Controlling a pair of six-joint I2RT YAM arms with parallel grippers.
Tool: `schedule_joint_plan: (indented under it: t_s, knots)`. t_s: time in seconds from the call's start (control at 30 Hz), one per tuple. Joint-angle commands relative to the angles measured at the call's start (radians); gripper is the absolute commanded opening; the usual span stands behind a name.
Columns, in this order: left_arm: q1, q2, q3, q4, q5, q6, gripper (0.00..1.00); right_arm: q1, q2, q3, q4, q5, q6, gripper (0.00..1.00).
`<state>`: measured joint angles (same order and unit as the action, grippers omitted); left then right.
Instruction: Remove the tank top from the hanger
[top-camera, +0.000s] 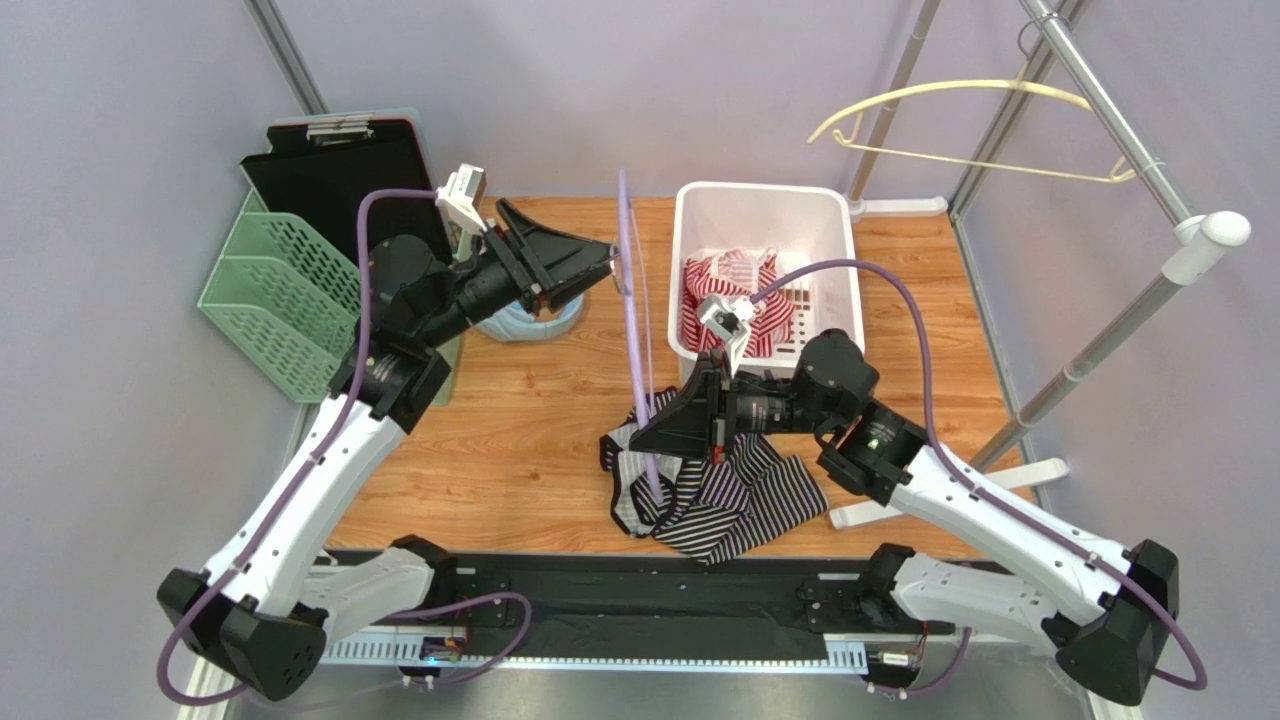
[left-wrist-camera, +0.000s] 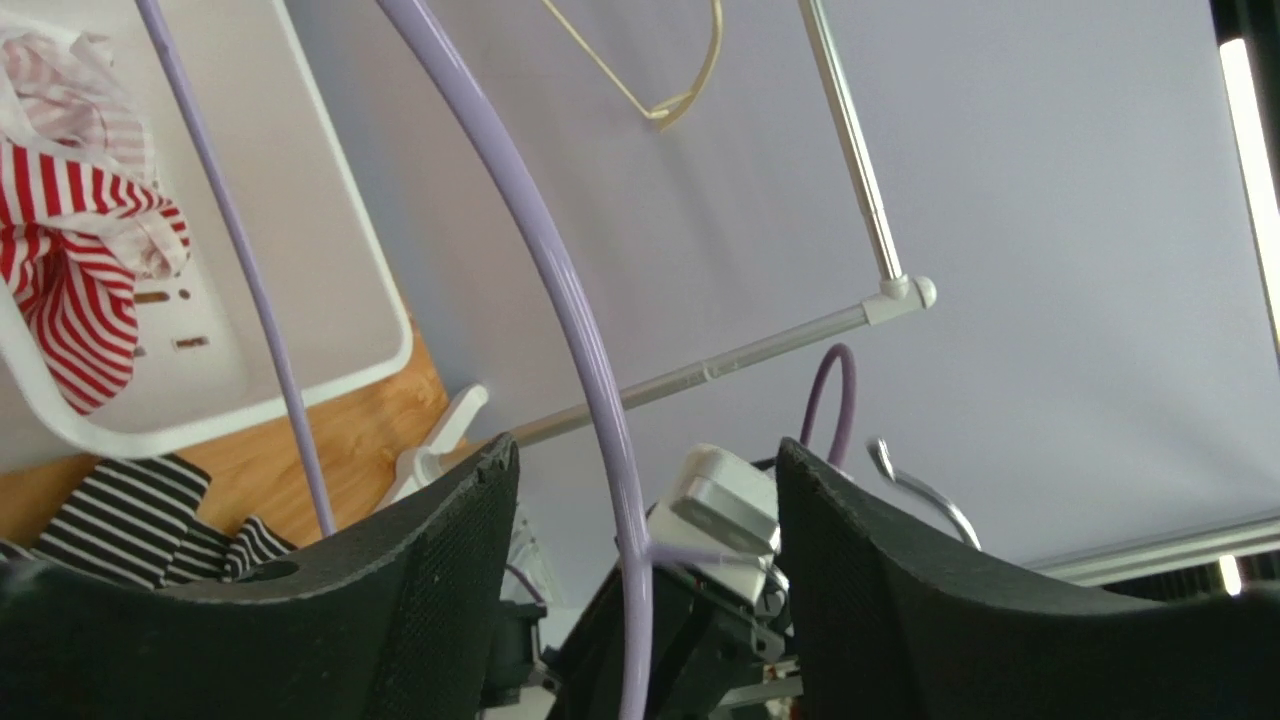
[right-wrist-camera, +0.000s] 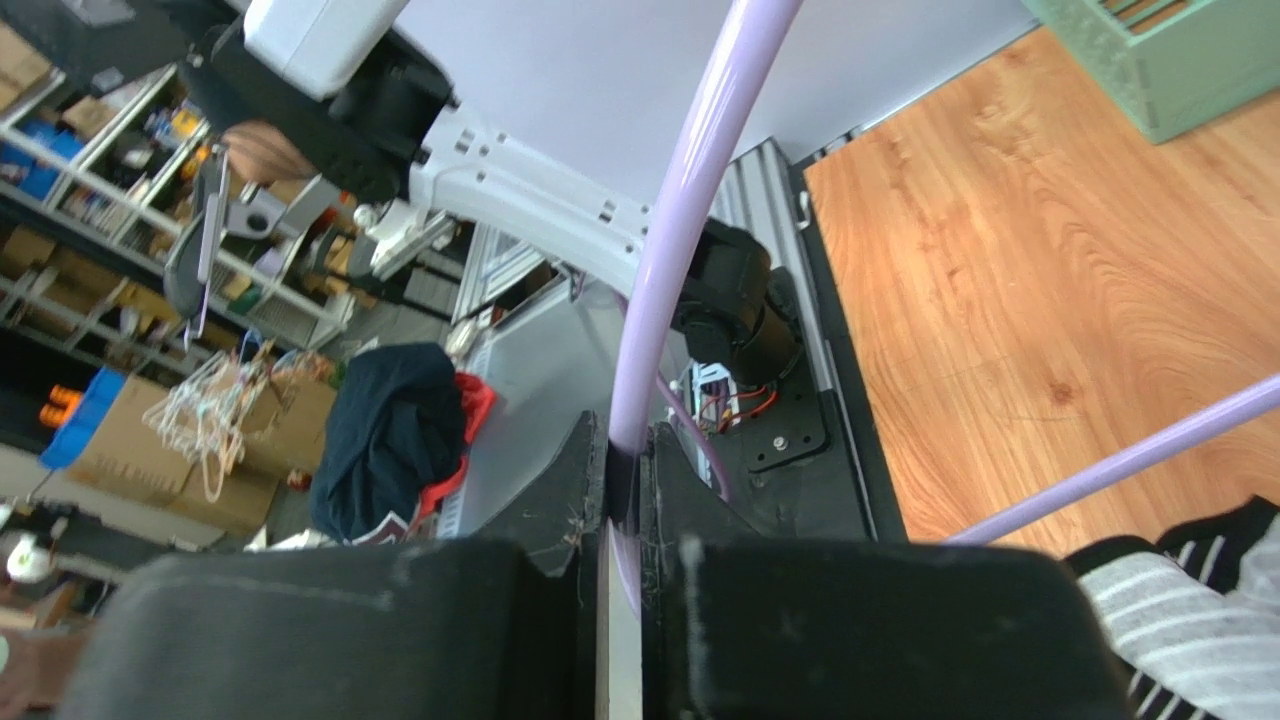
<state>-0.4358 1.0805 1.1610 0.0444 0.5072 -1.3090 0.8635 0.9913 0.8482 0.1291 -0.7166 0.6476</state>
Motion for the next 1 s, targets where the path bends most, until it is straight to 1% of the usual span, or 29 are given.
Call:
schedule_joint_plan:
  t_s: [0.0,0.03,0.07,0.1,0.13,0.17,0.2,0.23,0.3,0.33,0.4,0.43,0.53,0.6,0.7,0.77,0.8,0.83,0.87,0.9,0.97]
  knots:
    - [0.005,-0.134,-0.011,-0.138,0.011,0.265,0.72,0.000,-0.074,0.020,-0.008,0.104,0.021,0.00]
    - [0.006,-0.190,-0.007,-0.225,0.004,0.307,0.76,0.002,-0.082,0.023,-0.032,0.133,0.018,0.00]
    - [0.006,-0.220,-0.003,-0.276,-0.021,0.356,0.77,0.002,-0.095,0.028,-0.042,0.143,0.014,0.00]
    - [0.005,-0.282,0.000,-0.325,-0.038,0.438,0.78,0.002,-0.101,0.031,-0.054,0.152,0.011,0.00]
    - [0.005,-0.313,0.008,-0.422,-0.058,0.482,0.79,0.000,-0.109,0.032,-0.072,0.170,0.009,0.00]
    - [0.006,-0.345,0.012,-0.473,-0.103,0.520,0.79,0.002,-0.114,0.037,-0.080,0.180,0.007,0.00]
    - [0.006,-0.408,0.014,-0.518,-0.128,0.589,0.79,0.000,-0.123,0.046,-0.091,0.196,0.007,0.00]
    - [0.006,-0.437,0.014,-0.605,-0.178,0.614,0.80,0.002,-0.128,0.052,-0.118,0.201,0.000,0.00]
    - [0.006,-0.506,0.023,-0.690,-0.234,0.674,0.80,0.002,-0.140,0.075,-0.158,0.215,-0.014,0.00]
    - [0.006,-0.524,0.028,-0.769,-0.292,0.685,0.80,0.002,-0.144,0.081,-0.190,0.218,-0.029,0.00]
    - [0.005,-0.542,0.055,-0.839,-0.326,0.714,0.80,0.002,-0.166,0.100,-0.223,0.229,-0.045,0.00]
    - [0.006,-0.541,0.065,-0.901,-0.340,0.746,0.80,0.002,-0.177,0.106,-0.232,0.229,-0.048,0.00]
    - [0.006,-0.504,0.092,-1.019,-0.392,0.775,0.80,0.002,-0.216,0.124,-0.256,0.223,-0.058,0.00]
    - [0.006,-0.469,0.083,-1.045,-0.401,0.781,0.79,0.002,-0.235,0.133,-0.269,0.215,-0.066,0.00]
    - [0.006,-0.417,-0.009,-1.020,-0.360,0.784,0.79,0.002,-0.264,0.147,-0.296,0.206,-0.074,0.00]
    - [0.006,-0.381,-0.058,-0.977,-0.323,0.759,0.80,0.002,-0.287,0.152,-0.305,0.204,-0.075,0.00]
    - [0.005,-0.337,-0.117,-0.957,-0.309,0.746,0.80,0.000,-0.293,0.152,-0.315,0.204,-0.078,0.00]
    - [0.003,-0.314,-0.150,-0.896,-0.270,0.732,0.81,0.002,-0.301,0.150,-0.316,0.204,-0.080,0.00]
    - [0.000,-0.288,-0.180,-0.865,-0.259,0.705,0.83,0.002,-0.316,0.147,-0.319,0.204,-0.080,0.00]
    - [-0.021,-0.233,-0.232,-0.815,-0.259,0.686,0.84,0.002,-0.324,0.143,-0.321,0.204,-0.083,0.00]
    - [-0.064,-0.176,-0.267,-0.769,-0.282,0.665,0.86,0.002,-0.344,0.138,-0.325,0.206,-0.085,0.00]
